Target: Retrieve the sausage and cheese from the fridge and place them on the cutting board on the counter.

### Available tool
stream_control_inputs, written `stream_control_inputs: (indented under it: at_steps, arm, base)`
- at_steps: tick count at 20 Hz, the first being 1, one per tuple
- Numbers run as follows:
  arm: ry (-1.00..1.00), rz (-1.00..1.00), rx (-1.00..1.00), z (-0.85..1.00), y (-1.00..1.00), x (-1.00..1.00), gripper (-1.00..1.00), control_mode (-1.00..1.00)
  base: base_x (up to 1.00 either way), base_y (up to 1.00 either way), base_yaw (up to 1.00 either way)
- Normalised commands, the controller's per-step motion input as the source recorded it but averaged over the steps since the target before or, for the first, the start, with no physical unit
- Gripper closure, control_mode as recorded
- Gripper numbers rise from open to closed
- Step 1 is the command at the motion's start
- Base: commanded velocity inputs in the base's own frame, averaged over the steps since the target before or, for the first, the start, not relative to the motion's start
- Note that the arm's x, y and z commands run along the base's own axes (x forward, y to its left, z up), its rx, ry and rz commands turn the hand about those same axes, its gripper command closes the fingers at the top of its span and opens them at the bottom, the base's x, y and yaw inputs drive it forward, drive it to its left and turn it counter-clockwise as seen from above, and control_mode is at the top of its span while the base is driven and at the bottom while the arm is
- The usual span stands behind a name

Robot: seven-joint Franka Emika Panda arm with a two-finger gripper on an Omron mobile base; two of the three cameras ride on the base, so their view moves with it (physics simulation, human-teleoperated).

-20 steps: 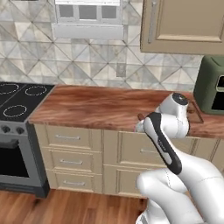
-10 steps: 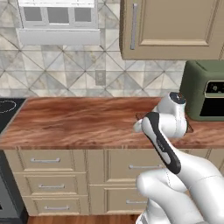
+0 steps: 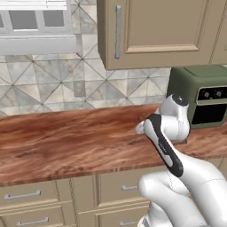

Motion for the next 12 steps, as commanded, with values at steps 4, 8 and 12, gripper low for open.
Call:
stream_control_inputs:
  at_steps: [4,8,12]
  arm:
    - [0.00,0.00,0.00,0.00,0.00,0.00,1.00,1.00]
    - [0.00,0.00,0.00,0.00,0.00,0.00,1.00,1.00]
    - [0.00,0.00,0.00,0.00,0.00,0.00,1.00,1.00]
  base:
    - [0.53,-0.02,-0.06]
    - [0.43,0.00,0.00]
    - [0.00,-0.01,0.02]
